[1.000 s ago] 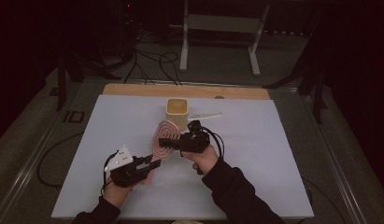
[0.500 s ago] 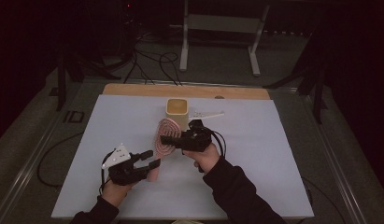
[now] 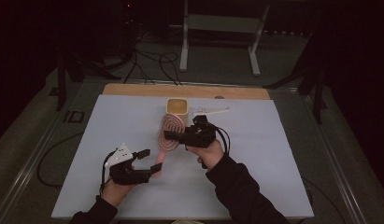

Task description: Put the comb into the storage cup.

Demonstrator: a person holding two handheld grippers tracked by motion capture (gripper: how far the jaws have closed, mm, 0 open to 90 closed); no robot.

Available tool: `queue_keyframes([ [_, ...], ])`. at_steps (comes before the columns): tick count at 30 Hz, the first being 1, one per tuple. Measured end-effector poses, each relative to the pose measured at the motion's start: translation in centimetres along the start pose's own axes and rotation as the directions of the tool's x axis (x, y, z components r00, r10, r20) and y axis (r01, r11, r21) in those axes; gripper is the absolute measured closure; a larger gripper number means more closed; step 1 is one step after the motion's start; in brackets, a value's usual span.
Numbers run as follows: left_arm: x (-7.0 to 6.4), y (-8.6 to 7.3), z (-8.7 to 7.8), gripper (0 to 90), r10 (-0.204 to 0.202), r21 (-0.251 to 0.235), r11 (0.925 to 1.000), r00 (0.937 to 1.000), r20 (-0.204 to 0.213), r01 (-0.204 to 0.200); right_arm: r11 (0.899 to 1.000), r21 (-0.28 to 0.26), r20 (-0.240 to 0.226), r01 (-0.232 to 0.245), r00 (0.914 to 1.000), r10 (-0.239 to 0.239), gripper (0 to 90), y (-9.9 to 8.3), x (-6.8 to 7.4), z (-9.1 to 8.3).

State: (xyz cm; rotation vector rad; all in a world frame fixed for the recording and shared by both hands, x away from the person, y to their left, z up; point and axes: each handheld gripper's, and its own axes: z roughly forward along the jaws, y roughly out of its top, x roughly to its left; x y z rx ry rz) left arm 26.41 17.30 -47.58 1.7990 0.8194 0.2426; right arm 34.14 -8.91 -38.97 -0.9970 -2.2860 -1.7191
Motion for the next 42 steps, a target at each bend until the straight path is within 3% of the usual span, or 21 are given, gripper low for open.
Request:
queue_keyframes([
  [3,0.3,-0.1,0.0,15.5,-0.002,0.023,0.9997,0.9999,0.015,0.002,1.0,-0.012,0.001,0.008,1.0,-0.008,63.9,0.3,0.0,-0.4],
  [8,0.7,-0.1,-0.1,14.1,-0.039,0.036,0.9987,0.9982,0.045,0.037,1.0,-0.017,0.004,0.021,0.9998,-0.021,63.9,0.6,0.0,-0.9],
  [17,1.0,-0.6,-0.6,0.3,-0.021,0.071,0.9974,0.9961,0.086,0.015,0.999,-0.019,0.009,0.035,0.9993,-0.035,63.9,1.2,0.0,-1.8],
  [21,0.6,-1.0,-1.0,0.1,0.017,0.085,0.9961,0.9979,0.062,-0.022,0.999,-0.017,0.013,0.048,0.9988,-0.047,63.9,1.3,0.0,-2.0],
  [24,0.8,-1.3,-1.3,0.1,0.022,0.093,0.9953,0.9983,0.053,-0.027,0.999,-0.019,0.014,0.051,0.9986,-0.051,63.9,1.5,0.0,-2.2],
  [42,2.0,-3.6,-4.1,0.1,0.026,0.126,0.9918,0.9996,-0.014,-0.024,0.995,-0.021,0.039,0.097,0.9946,-0.096,64.0,2.5,-0.2,-3.2],
])
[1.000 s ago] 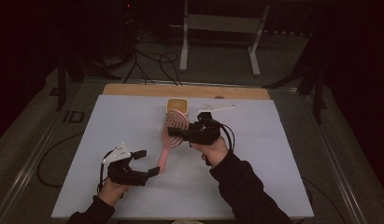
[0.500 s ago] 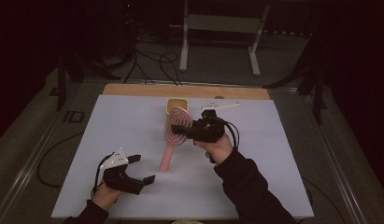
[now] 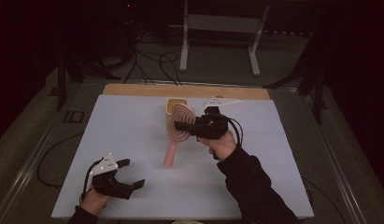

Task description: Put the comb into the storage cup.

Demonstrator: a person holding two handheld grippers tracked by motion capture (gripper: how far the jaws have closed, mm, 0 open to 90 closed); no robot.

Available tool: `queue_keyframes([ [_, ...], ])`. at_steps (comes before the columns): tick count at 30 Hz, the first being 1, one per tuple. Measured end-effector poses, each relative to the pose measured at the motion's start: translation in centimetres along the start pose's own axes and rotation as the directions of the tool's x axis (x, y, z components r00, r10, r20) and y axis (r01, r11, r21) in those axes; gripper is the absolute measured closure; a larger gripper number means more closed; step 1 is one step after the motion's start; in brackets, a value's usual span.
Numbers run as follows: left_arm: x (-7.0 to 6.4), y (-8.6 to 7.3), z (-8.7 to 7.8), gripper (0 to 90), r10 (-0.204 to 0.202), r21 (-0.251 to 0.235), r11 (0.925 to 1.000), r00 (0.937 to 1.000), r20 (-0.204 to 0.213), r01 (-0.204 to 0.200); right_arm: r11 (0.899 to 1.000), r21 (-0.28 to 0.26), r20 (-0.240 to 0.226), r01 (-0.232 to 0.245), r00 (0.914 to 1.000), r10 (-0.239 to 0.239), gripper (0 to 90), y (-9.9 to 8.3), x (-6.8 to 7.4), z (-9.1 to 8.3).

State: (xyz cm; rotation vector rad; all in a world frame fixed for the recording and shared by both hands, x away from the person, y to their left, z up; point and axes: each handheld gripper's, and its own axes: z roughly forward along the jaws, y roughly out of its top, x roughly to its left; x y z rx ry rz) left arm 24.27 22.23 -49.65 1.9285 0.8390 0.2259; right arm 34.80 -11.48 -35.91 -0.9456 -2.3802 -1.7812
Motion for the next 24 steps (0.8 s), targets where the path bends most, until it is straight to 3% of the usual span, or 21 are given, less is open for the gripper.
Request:
queue_keyframes([
  [24,0.7,-1.3,-1.4,0.2,-0.037,-0.031,0.9988,0.9991,-0.02,0.036,0.998,-0.029,0.037,0.063,0.9974,-0.062,64.0,2.7,-0.6,-1.3],
])
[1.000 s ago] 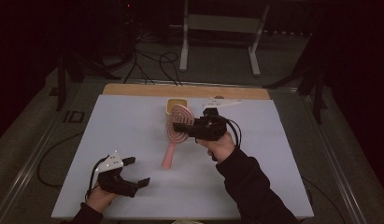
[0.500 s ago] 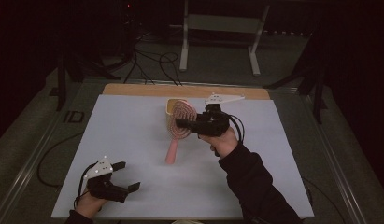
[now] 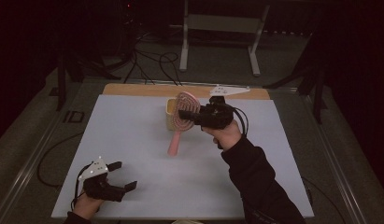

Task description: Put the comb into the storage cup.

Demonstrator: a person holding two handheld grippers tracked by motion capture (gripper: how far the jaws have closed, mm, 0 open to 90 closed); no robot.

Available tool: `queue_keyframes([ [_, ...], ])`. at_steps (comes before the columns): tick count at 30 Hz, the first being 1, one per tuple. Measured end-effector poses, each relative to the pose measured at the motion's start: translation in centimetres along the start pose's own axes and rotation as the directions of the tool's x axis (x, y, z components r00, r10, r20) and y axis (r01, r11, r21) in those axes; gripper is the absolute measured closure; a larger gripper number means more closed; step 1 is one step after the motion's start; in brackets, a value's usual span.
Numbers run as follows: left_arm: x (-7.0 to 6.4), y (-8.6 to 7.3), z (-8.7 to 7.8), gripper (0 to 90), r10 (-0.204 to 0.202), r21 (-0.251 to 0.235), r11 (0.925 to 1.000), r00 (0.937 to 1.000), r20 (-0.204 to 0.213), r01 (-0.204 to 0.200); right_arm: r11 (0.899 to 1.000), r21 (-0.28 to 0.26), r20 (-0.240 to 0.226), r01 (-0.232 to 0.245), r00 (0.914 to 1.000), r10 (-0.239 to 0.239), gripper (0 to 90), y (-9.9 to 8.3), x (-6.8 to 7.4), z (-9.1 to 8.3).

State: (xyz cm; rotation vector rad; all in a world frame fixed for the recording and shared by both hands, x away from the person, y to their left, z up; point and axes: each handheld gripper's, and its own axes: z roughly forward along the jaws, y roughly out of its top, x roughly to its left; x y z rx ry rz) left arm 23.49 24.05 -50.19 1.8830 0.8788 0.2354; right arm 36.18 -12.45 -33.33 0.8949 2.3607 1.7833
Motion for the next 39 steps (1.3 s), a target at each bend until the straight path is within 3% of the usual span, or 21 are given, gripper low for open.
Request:
queue_keyframes([
  [10,-0.1,-0.1,0.2,0.2,-0.001,0.006,1.0,0.9998,0.018,0.001,0.999,-0.034,0.029,0.019,0.9994,-0.018,64.0,2.4,-0.3,-0.9],
  [39,0.0,-0.1,0.1,0.2,0.002,0.001,1.0,0.9998,0.018,-0.002,0.996,-0.068,0.116,0.061,0.9919,-0.053,64.0,6.3,-2.2,-0.4],
])
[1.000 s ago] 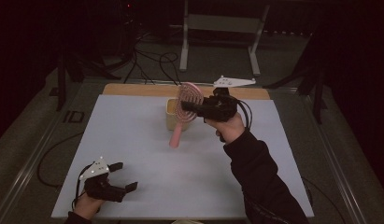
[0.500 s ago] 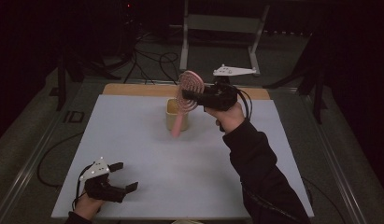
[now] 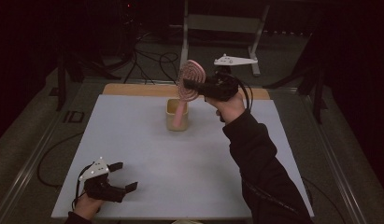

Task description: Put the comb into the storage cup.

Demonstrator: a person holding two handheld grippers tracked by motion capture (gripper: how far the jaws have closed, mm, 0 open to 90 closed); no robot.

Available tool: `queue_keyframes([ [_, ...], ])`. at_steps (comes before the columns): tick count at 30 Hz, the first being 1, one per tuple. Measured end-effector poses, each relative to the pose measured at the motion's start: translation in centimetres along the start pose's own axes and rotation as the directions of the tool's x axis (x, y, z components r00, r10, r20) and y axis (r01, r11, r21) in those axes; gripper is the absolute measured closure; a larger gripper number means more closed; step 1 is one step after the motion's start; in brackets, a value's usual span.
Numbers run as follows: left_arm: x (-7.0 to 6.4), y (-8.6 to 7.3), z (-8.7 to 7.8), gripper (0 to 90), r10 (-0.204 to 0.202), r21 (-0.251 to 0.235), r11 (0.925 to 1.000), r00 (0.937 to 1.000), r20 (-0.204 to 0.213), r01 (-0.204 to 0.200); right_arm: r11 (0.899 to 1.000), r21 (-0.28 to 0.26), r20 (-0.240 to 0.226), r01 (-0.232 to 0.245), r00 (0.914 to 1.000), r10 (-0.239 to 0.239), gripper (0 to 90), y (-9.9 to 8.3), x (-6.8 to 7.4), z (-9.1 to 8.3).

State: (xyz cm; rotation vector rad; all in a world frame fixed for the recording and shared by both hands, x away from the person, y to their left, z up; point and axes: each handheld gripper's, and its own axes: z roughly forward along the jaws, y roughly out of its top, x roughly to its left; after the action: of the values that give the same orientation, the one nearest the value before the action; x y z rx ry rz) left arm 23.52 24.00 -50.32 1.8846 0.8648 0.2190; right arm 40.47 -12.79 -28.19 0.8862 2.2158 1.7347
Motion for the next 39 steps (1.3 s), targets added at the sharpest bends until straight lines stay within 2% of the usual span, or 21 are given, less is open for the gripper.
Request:
queue_keyframes([
  [12,0.0,0.0,-0.1,0.2,-0.004,-0.006,1.0,1.0,-0.004,0.004,1.0,-0.009,0.041,-0.009,0.9991,0.01,64.0,0.9,-1.1,1.0],
  [18,0.0,0.0,-0.1,0.2,-0.007,-0.014,0.9999,1.0,-0.006,0.007,0.999,-0.03,0.058,-0.013,0.9982,0.015,64.0,1.5,-1.8,1.3],
  [23,0.1,0.0,-0.2,0.2,-0.011,-0.017,0.9998,0.9999,-0.011,0.011,1.0,-0.025,0.102,0.01,0.9947,-0.007,64.0,2.0,-2.3,1.9],
  [31,0.2,-0.1,-0.2,0.2,-0.017,-0.011,0.9998,0.9999,-0.001,0.017,0.999,-0.04,0.126,0.018,0.992,-0.012,64.0,2.4,-2.9,2.6],
  [39,0.2,-0.1,-0.3,0.2,-0.013,-0.019,0.9997,0.9998,-0.014,0.013,0.997,-0.065,0.154,0.044,0.9875,-0.034,64.0,2.6,-2.9,3.9],
])
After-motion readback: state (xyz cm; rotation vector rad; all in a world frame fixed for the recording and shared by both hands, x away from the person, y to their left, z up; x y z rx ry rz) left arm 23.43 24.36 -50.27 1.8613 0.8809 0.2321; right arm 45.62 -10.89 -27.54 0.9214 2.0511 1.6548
